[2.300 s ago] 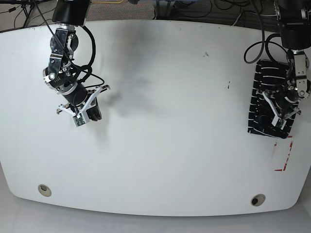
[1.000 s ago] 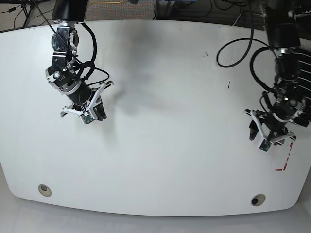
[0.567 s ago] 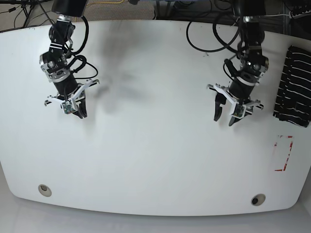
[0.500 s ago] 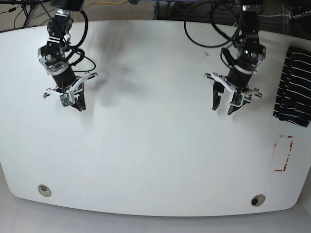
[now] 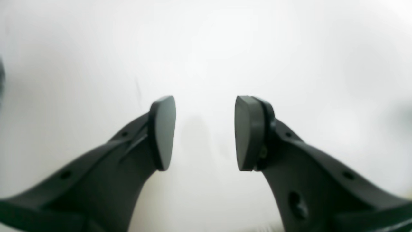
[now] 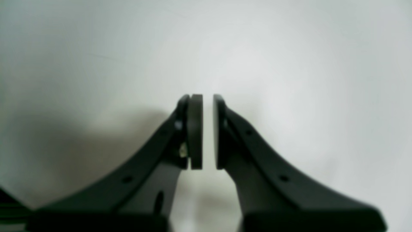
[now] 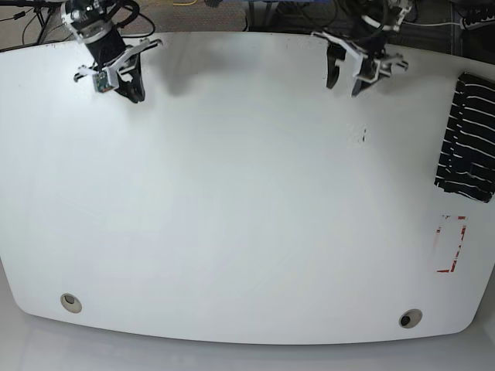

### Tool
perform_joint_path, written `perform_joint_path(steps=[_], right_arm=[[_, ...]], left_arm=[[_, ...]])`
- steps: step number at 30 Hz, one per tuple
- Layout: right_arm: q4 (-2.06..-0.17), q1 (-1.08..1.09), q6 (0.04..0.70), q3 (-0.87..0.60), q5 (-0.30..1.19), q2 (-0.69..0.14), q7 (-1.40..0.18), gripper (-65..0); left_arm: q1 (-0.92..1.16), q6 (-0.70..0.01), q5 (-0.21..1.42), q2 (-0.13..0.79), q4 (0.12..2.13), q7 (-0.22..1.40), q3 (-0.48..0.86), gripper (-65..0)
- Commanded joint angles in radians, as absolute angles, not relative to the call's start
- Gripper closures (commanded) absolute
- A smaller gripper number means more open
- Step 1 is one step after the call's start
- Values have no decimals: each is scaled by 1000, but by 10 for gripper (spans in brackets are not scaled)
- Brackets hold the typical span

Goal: Layout the t-shirt on the table in an organized manner, then fold the t-shirt properly

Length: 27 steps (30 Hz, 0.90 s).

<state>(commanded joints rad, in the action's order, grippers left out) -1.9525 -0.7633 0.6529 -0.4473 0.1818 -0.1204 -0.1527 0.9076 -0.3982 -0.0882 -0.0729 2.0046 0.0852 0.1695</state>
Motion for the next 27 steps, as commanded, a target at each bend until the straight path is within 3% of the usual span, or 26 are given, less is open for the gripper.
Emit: perform_joint_path(steps=[13,20,27], right_arm=[[-1966,-1147,654,-443,185,-64,-153,-51],[-1859,-1234,674,-361,139,-65,-153,-51],[-1635,-1118,676,-325,45,-65,-153,-51]], left_arm=[[1303,-398,-88,-71,1986,87,170,-268],[1309,-398,-88,-61,1854,85,177,-268],[1144,-395,-94,-30,1595,88,183,-268]])
